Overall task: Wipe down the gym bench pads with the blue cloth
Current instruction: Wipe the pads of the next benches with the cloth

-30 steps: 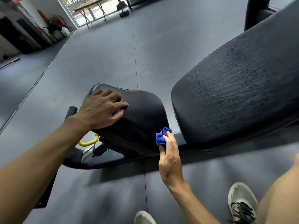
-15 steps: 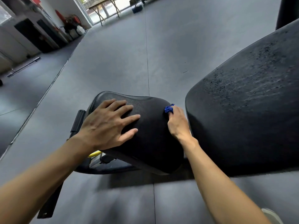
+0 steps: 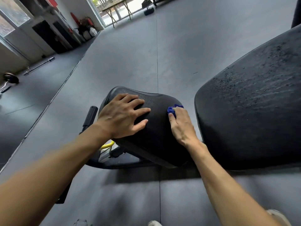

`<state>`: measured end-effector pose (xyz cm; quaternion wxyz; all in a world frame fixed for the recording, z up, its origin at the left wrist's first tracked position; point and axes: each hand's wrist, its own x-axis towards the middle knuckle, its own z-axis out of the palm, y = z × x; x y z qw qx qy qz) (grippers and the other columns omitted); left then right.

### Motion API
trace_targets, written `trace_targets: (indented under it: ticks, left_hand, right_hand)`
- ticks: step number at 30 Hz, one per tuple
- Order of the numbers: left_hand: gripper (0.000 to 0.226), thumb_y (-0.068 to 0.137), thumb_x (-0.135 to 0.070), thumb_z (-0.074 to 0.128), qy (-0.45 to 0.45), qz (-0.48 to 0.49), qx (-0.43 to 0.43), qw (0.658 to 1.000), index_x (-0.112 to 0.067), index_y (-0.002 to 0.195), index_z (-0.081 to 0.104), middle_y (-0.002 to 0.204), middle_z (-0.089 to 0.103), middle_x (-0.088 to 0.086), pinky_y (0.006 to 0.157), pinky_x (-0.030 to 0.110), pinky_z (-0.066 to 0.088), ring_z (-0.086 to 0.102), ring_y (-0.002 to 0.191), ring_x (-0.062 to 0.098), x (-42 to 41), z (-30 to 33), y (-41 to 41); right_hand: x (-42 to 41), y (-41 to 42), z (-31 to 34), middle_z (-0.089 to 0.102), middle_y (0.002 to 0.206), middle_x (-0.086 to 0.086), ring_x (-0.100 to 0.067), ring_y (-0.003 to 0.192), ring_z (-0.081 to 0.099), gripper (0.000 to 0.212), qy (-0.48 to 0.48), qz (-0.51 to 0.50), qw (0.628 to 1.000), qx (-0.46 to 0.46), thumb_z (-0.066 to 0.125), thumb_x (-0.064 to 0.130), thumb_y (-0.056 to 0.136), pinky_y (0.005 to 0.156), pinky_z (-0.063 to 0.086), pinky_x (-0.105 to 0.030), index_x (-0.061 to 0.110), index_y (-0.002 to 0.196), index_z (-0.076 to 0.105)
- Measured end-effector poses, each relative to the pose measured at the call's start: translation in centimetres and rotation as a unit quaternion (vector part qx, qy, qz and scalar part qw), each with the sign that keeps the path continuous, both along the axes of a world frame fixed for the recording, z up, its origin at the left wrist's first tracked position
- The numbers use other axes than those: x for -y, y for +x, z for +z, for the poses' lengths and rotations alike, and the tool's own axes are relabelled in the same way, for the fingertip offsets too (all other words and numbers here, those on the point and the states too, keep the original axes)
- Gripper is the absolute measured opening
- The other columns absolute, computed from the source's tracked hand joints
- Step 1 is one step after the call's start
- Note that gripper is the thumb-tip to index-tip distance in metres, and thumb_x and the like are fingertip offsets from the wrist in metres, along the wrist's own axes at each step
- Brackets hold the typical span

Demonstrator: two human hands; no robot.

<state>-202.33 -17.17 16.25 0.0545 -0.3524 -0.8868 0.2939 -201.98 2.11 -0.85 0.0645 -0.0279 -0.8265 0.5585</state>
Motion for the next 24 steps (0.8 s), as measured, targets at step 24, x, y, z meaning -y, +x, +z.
trace_targets:
  ticks: [24]
  left_hand:
    - [0.052,0.095,-0.06,0.045,0.048,-0.016,-0.021,0.999,-0.03,0.132,0.067,0.136,0.064,0.001,0.11,0.045,0.038,0.054,0.131,0.027,0.3,-0.7,-0.3]
  right_hand:
    - [2.1,-6.8,2.5,0.047,0.139,-0.013,-0.026,0.133,0.039,0.037,-0.003,0.039,0.999,0.007,0.041,0.035,0.105,0.115,0.027,-0.034,0.012,0.131,0.052]
